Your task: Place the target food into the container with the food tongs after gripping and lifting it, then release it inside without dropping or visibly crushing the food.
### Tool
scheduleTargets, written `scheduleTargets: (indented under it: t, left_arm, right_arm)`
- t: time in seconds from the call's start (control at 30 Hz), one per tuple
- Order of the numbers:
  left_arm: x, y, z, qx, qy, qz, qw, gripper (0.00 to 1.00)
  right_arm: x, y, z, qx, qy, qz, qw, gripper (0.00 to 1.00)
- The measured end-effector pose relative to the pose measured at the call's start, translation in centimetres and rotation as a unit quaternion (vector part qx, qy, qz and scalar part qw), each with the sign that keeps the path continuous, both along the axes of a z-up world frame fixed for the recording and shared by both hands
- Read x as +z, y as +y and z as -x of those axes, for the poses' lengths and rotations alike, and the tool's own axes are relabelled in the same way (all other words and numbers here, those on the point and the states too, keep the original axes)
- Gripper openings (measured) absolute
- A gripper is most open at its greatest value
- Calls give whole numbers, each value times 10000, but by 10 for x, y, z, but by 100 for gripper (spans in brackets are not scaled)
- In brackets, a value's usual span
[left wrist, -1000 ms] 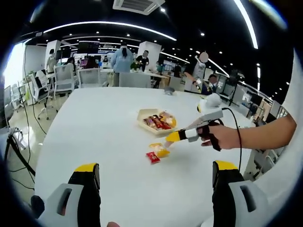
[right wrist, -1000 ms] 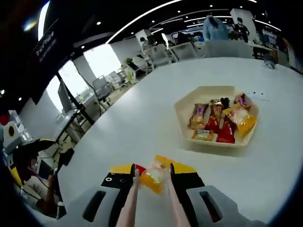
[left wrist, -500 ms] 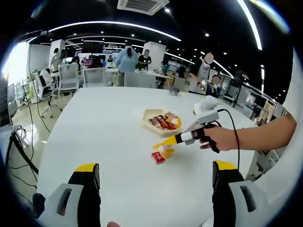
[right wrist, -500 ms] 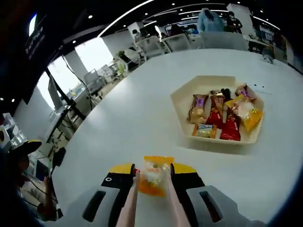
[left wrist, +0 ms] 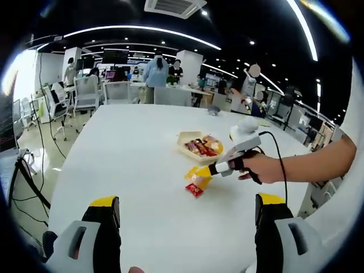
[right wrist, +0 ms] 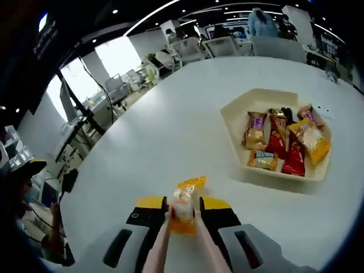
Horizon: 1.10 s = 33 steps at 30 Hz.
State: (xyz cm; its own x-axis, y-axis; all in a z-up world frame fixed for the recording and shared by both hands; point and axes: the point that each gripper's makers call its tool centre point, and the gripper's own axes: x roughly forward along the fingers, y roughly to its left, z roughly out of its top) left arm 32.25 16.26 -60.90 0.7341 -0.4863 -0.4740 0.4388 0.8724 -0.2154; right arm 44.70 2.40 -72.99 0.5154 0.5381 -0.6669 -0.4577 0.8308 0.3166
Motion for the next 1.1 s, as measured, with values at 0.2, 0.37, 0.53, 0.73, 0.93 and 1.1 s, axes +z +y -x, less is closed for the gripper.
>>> scheduleTargets:
  t: [0.2, 0.37, 0.53, 0.73, 0.93, 1.1]
  left_arm:
    - [0, -1, -1, 19, -5, 15, 10000, 99]
    - [2, -6, -3, -22, -36, 40, 10000, 99]
    - [2, -12, -3, -93, -44, 40, 9999, 99]
    - [2, -25, -1, -275, -65, 57, 9996, 99]
    - [6, -36, -2, -474, -138, 78, 9987, 99]
    - [8, -47, -2, -677, -193, 109, 9975, 99]
  right_arm:
    - [2, 0, 3, 90, -1, 8, 10000, 20]
    - [6, -8, 5, 50, -37, -49, 10000, 20]
    - [14, -19, 7, -8, -109, -124, 9999, 20]
    - [28, -36, 15, -126, -230, -196, 9995, 21]
    - [45, -52, 21, -247, -388, -265, 9986, 21]
    - [60, -69, 26, -449, -539, -379, 9968, 21]
